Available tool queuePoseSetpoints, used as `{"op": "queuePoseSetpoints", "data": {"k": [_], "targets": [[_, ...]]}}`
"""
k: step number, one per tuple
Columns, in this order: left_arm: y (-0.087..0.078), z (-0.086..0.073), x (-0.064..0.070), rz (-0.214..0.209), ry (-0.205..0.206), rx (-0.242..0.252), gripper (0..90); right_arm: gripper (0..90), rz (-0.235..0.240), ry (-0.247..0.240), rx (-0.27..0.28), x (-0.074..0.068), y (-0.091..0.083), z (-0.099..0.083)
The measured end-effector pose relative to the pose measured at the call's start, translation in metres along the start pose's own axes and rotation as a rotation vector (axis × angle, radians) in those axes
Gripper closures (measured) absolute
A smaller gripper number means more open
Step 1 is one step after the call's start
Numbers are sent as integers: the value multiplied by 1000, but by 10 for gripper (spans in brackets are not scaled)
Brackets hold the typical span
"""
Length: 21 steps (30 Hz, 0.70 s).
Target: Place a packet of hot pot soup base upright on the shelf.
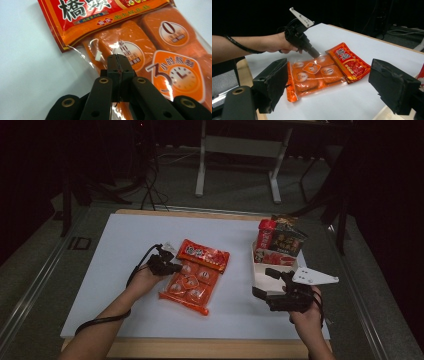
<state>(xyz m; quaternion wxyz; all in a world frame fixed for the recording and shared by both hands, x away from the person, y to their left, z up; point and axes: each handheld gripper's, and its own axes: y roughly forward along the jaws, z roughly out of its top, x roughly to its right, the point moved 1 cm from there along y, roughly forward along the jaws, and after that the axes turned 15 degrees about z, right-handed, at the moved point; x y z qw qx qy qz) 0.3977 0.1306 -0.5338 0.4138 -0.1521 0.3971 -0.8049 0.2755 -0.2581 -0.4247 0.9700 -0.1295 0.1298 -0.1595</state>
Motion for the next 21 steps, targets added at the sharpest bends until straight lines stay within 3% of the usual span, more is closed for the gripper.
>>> {"op": "queuePoseSetpoints", "data": {"k": [9, 12, 14, 18, 21], "targets": [[-28, -14, 12, -23, 18, -11, 899, 159, -1, -3, 7, 0, -1, 1], [-35, -26, 21, -15, 42, -24, 898, 162, 10, -7, 10, -1, -2, 2], [-36, -28, 22, -20, 40, -27, 898, 162, 13, -12, 7, -1, -1, 3], [-43, -32, 19, 27, 45, -45, 899, 162, 14, -20, 1, -3, 1, 3], [-41, -35, 17, 20, 35, -70, 898, 162, 15, -19, -4, -3, 3, 3]]}}
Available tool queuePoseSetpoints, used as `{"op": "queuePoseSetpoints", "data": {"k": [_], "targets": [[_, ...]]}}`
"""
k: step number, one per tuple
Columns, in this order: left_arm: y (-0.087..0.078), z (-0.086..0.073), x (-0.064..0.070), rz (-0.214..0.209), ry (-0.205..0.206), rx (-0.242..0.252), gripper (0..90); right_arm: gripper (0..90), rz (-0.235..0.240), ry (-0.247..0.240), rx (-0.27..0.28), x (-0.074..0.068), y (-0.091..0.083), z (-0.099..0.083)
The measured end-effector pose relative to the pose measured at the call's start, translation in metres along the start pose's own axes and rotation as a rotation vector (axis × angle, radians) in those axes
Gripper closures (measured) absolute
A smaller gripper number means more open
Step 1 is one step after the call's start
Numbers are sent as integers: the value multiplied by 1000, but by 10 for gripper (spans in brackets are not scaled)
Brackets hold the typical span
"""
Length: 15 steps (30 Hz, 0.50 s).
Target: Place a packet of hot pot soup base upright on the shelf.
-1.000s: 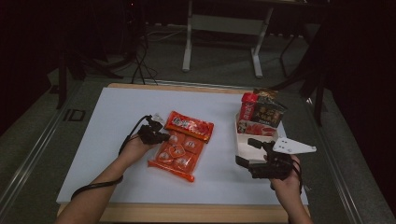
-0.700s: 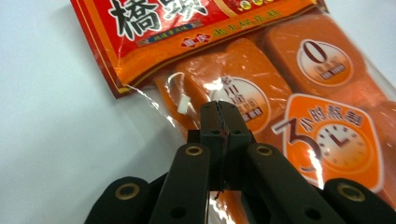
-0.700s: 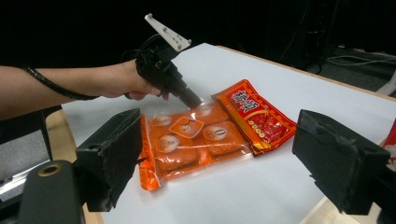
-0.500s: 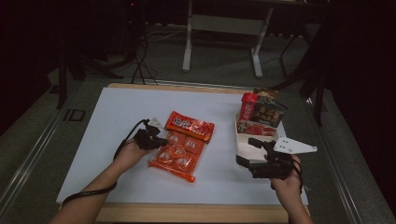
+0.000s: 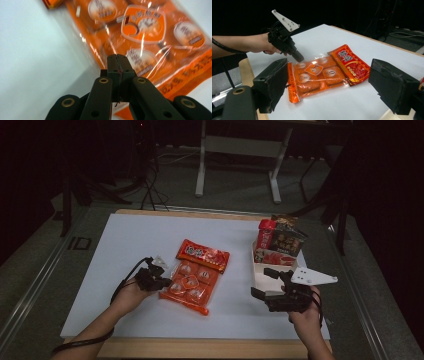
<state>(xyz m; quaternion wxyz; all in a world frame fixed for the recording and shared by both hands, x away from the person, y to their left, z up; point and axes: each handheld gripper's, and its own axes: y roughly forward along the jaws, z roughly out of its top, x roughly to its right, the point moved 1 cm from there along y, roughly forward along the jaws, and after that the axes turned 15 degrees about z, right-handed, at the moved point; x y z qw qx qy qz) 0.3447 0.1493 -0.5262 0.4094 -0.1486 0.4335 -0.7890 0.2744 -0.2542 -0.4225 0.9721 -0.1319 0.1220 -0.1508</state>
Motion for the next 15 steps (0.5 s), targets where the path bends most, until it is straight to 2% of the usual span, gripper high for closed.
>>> {"op": "queuePoseSetpoints", "data": {"k": [1, 2, 4, 7, 9, 15], "targets": [[1, -2, 0, 4, -2, -10, 898, 161, -1, -1, -1, 0, 0, 0], [3, -3, 1, -9, 1, -21, 899, 161, -2, -4, -2, 0, 0, 0], [6, -5, 1, 0, 3, -32, 898, 161, -2, -4, -3, 0, 0, -1], [6, -6, 4, -10, -18, -22, 899, 161, -2, 3, 2, 1, -1, -1], [6, -7, 7, -33, -30, -17, 899, 162, -4, -1, 2, 1, -2, -1], [5, -7, 19, -63, -24, -9, 898, 182, -5, -9, 11, 2, -4, -1]]}}
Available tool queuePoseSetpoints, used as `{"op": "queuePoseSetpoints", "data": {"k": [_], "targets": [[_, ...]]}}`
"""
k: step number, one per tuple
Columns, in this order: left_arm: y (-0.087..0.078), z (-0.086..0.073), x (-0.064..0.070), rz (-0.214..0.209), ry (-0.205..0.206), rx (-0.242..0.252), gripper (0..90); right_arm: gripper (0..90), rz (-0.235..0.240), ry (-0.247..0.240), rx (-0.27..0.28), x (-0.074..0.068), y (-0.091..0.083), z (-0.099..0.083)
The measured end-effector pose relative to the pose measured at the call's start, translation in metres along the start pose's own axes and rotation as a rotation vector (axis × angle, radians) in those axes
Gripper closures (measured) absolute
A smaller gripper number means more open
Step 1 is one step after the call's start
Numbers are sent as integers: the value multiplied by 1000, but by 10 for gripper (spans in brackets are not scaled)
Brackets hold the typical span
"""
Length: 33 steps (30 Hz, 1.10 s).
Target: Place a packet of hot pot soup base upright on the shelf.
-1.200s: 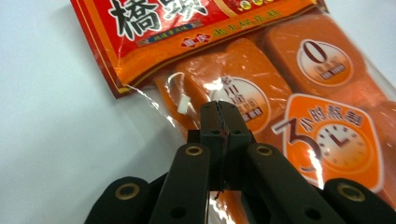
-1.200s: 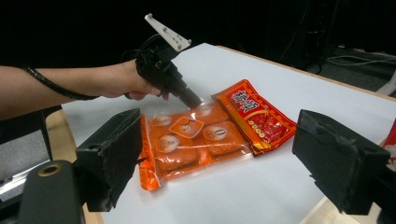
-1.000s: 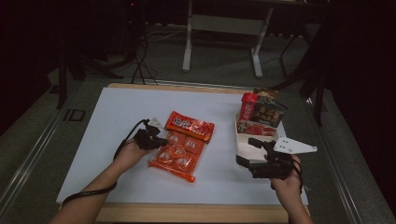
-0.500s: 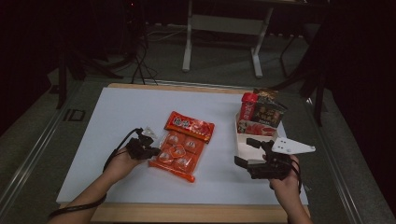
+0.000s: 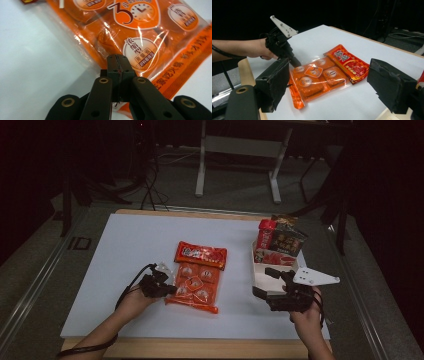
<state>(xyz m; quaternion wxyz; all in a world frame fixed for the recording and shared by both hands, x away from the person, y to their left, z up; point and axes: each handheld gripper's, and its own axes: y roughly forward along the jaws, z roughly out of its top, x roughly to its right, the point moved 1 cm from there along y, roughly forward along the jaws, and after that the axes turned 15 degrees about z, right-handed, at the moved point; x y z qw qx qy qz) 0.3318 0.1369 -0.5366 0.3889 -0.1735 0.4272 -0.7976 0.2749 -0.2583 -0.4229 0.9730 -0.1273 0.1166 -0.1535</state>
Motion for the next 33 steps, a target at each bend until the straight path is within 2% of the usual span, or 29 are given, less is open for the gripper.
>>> {"op": "queuePoseSetpoints", "data": {"k": [3, 6, 7, 11, 14, 15, 17, 19, 20, 21, 22, 24, 25, 28, 29, 31, 33], "targets": [[1, -1, 5, -31, -32, 12, 898, 183, 2, -12, -2, 0, 0, 0], [1, -1, 8, -44, -23, 18, 898, 183, 1, -13, -6, 0, 1, 1], [1, -2, 12, -61, -11, 28, 898, 183, 2, -9, -12, 0, 2, 0], [1, 0, 18, -72, -9, 36, 898, 182, -2, -11, -17, 0, 4, 0], [1, 0, 18, -76, -10, 38, 897, 181, -5, -7, -19, 0, 4, 0], [-3, 2, 14, -104, -25, 48, 895, 178, -13, -3, -25, 0, 4, -1], [-7, 4, 12, -116, -29, 60, 872, 175, -16, -7, -24, 0, 3, -1], [-10, 5, 10, -119, -21, 70, 800, 167, -21, -7, -15, 0, 2, -1], [-15, 8, 6, -139, -58, 95, 764, 160, -21, -6, -11, 0, 1, 0], [-15, 8, 6, -139, -58, 95, 727, 153, -25, -5, -7, 0, 0, 0], [-19, 9, 1, -147, -83, 120, 687, 151, -35, -13, -4, 0, 0, 0], [-21, 9, -2, -152, -90, 130, 585, 143, -42, -20, -7, 0, 0, 0], [-23, 10, -5, -145, -94, 143, 565, 135, -61, -39, -10, -1, -1, 0], [-26, 12, -10, -124, -114, 172, 474, 132, -74, -45, -11, -1, -2, 1], [-27, 13, -15, -111, -126, 194, 455, 127, -94, -48, -7, 0, -3, 1], [-28, 14, -17, -99, -132, 198, 402, 127, -111, -47, -6, 0, -4, 1], [-27, 16, -24, -90, -158, 214, 377, 123, -124, -45, -6, 1, -5, 0]]}}
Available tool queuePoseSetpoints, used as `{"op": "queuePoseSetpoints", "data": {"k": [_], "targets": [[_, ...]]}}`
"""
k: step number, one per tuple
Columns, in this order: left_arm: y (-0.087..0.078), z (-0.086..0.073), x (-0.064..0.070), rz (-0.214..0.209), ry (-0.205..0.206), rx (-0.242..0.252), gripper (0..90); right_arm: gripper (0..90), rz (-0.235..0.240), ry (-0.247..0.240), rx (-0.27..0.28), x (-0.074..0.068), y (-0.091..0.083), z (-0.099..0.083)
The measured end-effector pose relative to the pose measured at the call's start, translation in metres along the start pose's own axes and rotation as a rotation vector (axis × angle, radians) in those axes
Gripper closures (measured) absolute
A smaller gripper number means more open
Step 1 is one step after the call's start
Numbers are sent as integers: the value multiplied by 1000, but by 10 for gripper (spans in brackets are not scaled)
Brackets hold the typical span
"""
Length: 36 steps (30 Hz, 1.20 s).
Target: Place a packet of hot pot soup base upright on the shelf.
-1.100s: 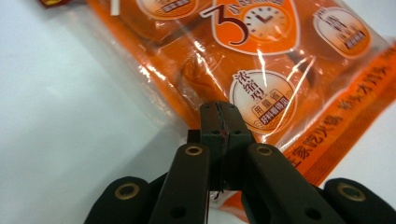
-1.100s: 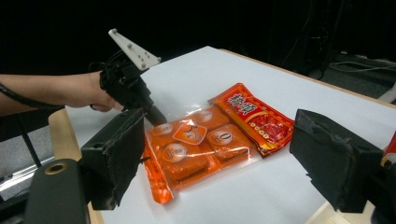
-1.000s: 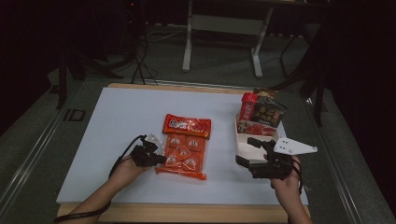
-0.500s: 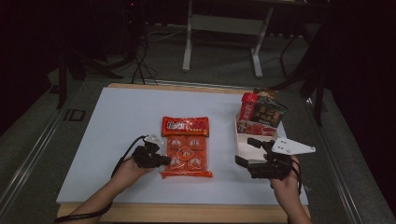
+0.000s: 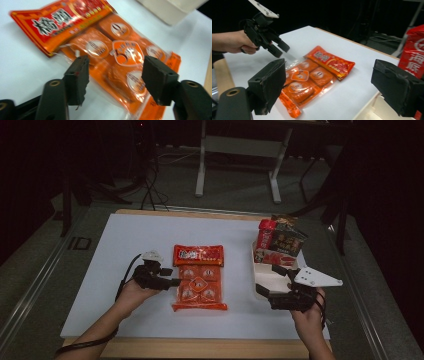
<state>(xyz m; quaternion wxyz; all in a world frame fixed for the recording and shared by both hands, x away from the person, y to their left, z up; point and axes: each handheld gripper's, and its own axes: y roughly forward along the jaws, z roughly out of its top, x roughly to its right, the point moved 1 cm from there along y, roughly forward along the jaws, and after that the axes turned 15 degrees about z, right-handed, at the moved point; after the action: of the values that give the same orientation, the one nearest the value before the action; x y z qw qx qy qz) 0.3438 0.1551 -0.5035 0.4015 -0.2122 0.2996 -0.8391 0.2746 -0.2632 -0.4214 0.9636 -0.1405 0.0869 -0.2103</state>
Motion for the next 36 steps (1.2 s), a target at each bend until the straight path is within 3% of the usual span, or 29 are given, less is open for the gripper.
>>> {"op": "queuePoseSetpoints", "data": {"k": [7, 11, 20, 25, 36], "targets": [[7, 6, -18, 29, -33, 23, 337, 109, 25, 21, -17, -2, 3, -1], [12, 10, -28, 45, -48, 27, 337, 106, -2, 7, -15, -5, 6, 0], [28, 14, -47, 77, -76, 39, 337, 103, -2, -3, -40, -7, 10, -2], [39, 17, -53, 97, -72, 28, 337, 104, 4, -20, -47, -10, 11, -1], [64, 18, -67, 123, -109, 6, 338, 105, 11, -31, -70, -12, 15, -5]]}}
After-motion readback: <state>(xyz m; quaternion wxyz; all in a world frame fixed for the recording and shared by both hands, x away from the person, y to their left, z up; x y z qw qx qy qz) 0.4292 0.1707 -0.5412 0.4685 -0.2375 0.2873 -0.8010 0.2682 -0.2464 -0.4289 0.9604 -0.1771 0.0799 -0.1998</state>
